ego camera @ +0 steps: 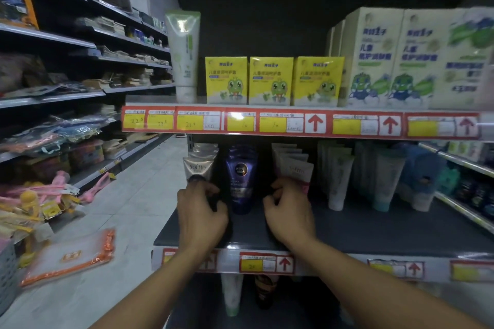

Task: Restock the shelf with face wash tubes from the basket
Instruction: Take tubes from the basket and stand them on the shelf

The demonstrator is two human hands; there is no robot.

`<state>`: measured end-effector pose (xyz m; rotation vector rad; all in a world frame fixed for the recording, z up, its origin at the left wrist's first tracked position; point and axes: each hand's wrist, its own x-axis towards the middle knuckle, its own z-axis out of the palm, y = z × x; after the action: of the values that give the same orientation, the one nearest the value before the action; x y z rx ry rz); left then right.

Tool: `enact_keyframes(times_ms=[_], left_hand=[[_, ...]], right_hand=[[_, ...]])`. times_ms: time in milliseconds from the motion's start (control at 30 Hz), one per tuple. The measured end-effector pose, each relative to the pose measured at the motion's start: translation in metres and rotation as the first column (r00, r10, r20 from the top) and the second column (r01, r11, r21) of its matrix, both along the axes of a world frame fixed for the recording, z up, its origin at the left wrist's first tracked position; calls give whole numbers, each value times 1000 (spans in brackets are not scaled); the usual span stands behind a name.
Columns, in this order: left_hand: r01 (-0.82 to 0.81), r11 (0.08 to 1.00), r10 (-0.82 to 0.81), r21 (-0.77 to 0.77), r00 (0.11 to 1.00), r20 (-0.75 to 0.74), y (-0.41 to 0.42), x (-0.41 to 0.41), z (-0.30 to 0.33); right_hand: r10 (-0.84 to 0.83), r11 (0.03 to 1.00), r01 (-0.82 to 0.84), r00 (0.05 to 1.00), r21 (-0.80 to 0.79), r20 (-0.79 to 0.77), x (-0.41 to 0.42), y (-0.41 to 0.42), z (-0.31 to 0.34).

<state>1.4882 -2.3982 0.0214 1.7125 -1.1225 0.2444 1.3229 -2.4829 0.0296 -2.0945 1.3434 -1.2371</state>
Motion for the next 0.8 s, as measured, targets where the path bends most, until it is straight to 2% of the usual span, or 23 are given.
enact_keyframes(times_ms=[100,233,500,700,800], left_hand=[[94,996,-94,-2,995,-24,-7,-24,1],[142,990,-142,5,990,-16,-14,-61,6],[232,972,-231,30,972,-52,-36,-118,7],[209,976,-205,57,977,-63,-61,-142,15],[135,984,-125,114,988,-85,-87,-135,12]], right_hand=[[-21,1000,21,1000,-10,-6,-25,0,5],[-61,998,60,998,-34,-26,-68,0,10],[-143,990,143,990,13,-18,-144,-16,8],[-124,990,123,992,75,16,-168,-34,-1],[-101,987,100,995,128,3,-172,-45,-10]])
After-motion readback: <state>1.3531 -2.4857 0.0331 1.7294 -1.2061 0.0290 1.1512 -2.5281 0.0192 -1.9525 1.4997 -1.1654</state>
